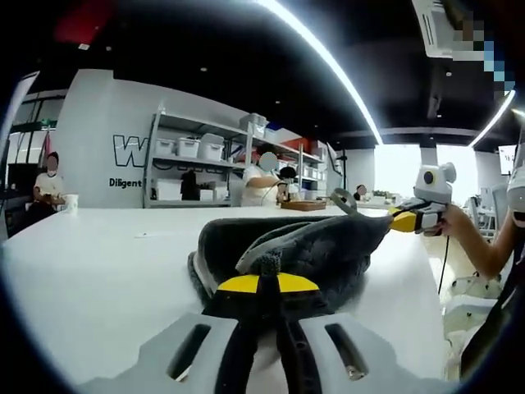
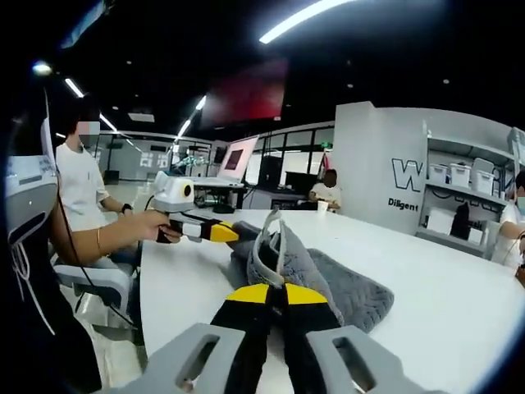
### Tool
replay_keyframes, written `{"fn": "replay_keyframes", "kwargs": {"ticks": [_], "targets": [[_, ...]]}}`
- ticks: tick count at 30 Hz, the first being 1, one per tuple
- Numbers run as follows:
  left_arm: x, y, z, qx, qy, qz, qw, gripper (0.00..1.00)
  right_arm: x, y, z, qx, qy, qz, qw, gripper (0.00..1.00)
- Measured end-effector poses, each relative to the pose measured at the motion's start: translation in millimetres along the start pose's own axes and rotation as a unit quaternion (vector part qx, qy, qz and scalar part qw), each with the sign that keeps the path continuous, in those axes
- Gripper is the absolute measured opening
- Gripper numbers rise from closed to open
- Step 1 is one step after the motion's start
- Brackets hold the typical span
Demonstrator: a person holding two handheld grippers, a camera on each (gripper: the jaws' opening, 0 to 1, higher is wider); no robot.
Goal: Open the folded towel by lifting each exposed corner and separating the folded layers until the towel lies flat within the target outline without major curled edges
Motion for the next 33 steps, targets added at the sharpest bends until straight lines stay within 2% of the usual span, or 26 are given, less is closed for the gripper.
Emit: {"fn": "replay_keyframes", "kwargs": {"ticks": [14,33], "targets": [[-19,-18.9,1.5,0.008,-0.004,0.000,1.0000,0.03,-14,11,-3.5,0.003,0.008,0.001,1.0000,0.00],[-43,-48.7,-6.0,0.023,0.013,-0.011,0.9996,0.03,-37,20,-16.0,0.023,0.009,-0.021,0.9995,0.00]]}}
Point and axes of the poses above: the point that each gripper's makers call its tool centre point, and the gripper's own axes: x roughly forward along the fingers, y roughly to its left, z roughly out of its top, the point moved 8 cm from there along -x, roughly backward along the fingers, and after that the axes turned 9 degrees about -z, right-handed, at the moved point
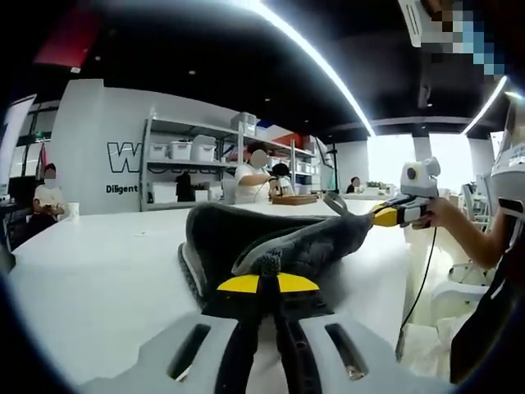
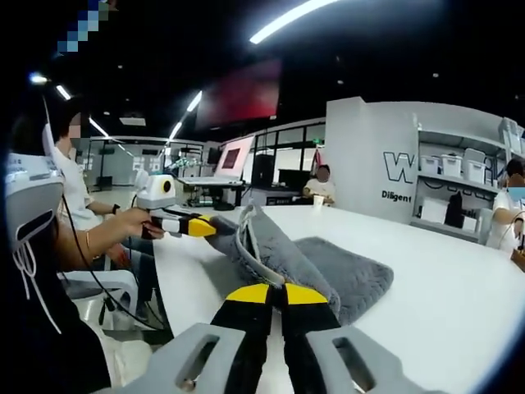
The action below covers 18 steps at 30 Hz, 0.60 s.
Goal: Open the folded towel by lifting each exposed corner and separating the folded layers until the towel lies flat within the target outline without major curled edges
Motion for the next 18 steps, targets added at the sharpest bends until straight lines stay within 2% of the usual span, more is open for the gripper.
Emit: {"fn": "replay_keyframes", "kwargs": {"ticks": [18], "targets": [[-11,-19.1,-9.4,0.007,0.025,-0.011,0.9996,0.04,-14,-2,-12.1,0.010,0.010,-0.015,0.9998,0.00]]}}
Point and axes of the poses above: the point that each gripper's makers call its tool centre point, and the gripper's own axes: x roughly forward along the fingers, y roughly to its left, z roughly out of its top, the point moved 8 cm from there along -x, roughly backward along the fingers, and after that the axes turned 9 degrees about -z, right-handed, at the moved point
